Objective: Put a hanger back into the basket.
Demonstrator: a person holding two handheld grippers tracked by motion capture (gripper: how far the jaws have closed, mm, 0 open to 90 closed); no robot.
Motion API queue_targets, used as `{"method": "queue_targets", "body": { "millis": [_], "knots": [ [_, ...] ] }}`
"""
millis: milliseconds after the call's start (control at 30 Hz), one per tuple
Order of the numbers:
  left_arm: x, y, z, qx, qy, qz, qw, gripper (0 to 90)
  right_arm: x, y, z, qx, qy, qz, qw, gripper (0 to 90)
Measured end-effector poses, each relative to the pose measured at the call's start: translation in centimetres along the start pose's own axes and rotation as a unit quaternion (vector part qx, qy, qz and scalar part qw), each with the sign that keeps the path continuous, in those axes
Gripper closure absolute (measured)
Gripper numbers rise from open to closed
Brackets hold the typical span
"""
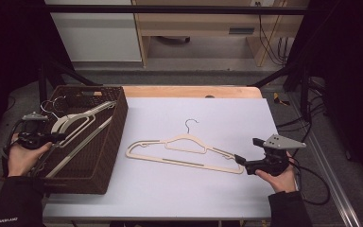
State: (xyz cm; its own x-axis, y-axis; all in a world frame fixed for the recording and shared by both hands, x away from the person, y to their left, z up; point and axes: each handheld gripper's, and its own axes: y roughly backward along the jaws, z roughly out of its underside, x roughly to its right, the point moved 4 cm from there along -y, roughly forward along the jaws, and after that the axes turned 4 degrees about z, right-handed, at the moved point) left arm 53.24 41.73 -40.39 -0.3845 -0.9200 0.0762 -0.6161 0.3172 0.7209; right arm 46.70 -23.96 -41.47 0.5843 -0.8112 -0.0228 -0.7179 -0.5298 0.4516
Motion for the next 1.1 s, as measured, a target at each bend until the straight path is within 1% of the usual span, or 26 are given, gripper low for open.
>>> {"method": "queue_targets", "body": {
  "millis": [67,133,167,233,300,333,400,467,500,533,567,600,633,700,767,833,900,1000,1033,1067,1100],
  "knots": [
    [-0.1,0.9,0.0,0.013,0.005,-0.011,0.9998,75.8,0.0,0.0,0.0,0.0,-0.001,0.0,1.0,5.1],
    [0.0,1.9,-0.1,0.042,0.015,-0.016,0.9989,73.6,0.0,0.0,0.0,0.001,0.0,-0.001,1.0,5.1],
    [0.2,2.3,-0.2,0.051,0.015,-0.017,0.9985,71.9,0.0,0.0,0.0,0.0,-0.001,-0.001,1.0,5.1],
    [0.8,3.1,-0.3,0.076,0.016,-0.008,0.9969,71.2,-0.1,-0.1,0.0,0.0,-0.001,-0.001,1.0,5.1],
    [1.6,3.9,-0.5,0.091,0.008,-0.005,0.9958,68.8,-0.1,-0.1,0.0,0.0,-0.001,-0.001,1.0,5.1],
    [2.2,4.3,-0.6,0.103,0.003,0.002,0.9947,67.1,-0.1,-0.1,0.0,0.0,-0.001,-0.002,1.0,5.1],
    [3.2,4.8,-0.9,0.129,0.002,0.015,0.9915,62.0,-0.1,-0.1,0.0,0.001,-0.002,-0.001,1.0,5.1],
    [4.5,5.1,-1.2,0.149,-0.005,0.035,0.9882,56.6,-0.1,-0.1,0.0,0.002,-0.003,-0.001,1.0,5.1],
    [5.1,5.2,-1.3,0.157,-0.01,0.041,0.9867,53.8,-0.1,0.0,0.0,0.001,-0.004,-0.001,1.0,5.1],
    [5.7,5.3,-1.4,0.163,-0.015,0.045,0.9854,48.4,-0.1,0.0,0.0,0.002,-0.004,-0.001,1.0,5.1],
    [6.4,5.3,-1.5,0.169,-0.019,0.052,0.9841,48.4,-0.1,0.0,0.0,0.002,-0.004,-0.001,1.0,5.1],
    [7.2,5.3,-1.6,0.174,-0.023,0.061,0.9825,45.7,-0.1,0.0,0.0,0.003,-0.003,-0.001,1.0,5.1],
    [8.1,5.3,-1.8,0.182,-0.03,0.071,0.9803,42.9,-0.1,0.0,0.0,0.003,-0.005,-0.001,1.0,5.1],
    [9.4,5.3,-2.0,0.194,-0.039,0.082,0.9767,38.3,-0.1,0.0,0.0,0.003,-0.005,-0.001,1.0,5.0],
    [11.1,5.3,-2.2,0.207,-0.05,0.096,0.9724,34.9,-0.1,0.0,0.0,0.003,-0.005,0.0,1.0,5.0],
    [12.3,5.3,-2.4,0.214,-0.057,0.107,0.9693,31.3,-0.1,0.0,0.0,0.004,-0.005,0.0,1.0,5.1],
    [13.9,5.1,-2.5,0.223,-0.063,0.124,0.9647,27.4,-0.1,0.0,0.0,0.005,-0.003,0.0,1.0,5.1],
    [15.7,4.4,-2.3,0.223,-0.077,0.142,0.9613,22.0,-0.2,0.0,0.0,0.006,-0.004,-0.001,1.0,5.1],
    [16.1,4.2,-2.2,0.223,-0.078,0.147,0.9606,19.9,-0.2,0.0,0.0,0.005,-0.005,-0.002,1.0,5.1],
    [16.8,3.8,-2.1,0.219,-0.081,0.152,0.9604,18.4,-0.2,0.0,0.0,0.006,-0.005,-0.002,1.0,5.2],
    [17.1,3.5,-2.1,0.213,-0.085,0.153,0.9611,15.5,-0.2,-0.1,0.0,0.006,-0.005,-0.003,1.0,5.2]
  ]
}}
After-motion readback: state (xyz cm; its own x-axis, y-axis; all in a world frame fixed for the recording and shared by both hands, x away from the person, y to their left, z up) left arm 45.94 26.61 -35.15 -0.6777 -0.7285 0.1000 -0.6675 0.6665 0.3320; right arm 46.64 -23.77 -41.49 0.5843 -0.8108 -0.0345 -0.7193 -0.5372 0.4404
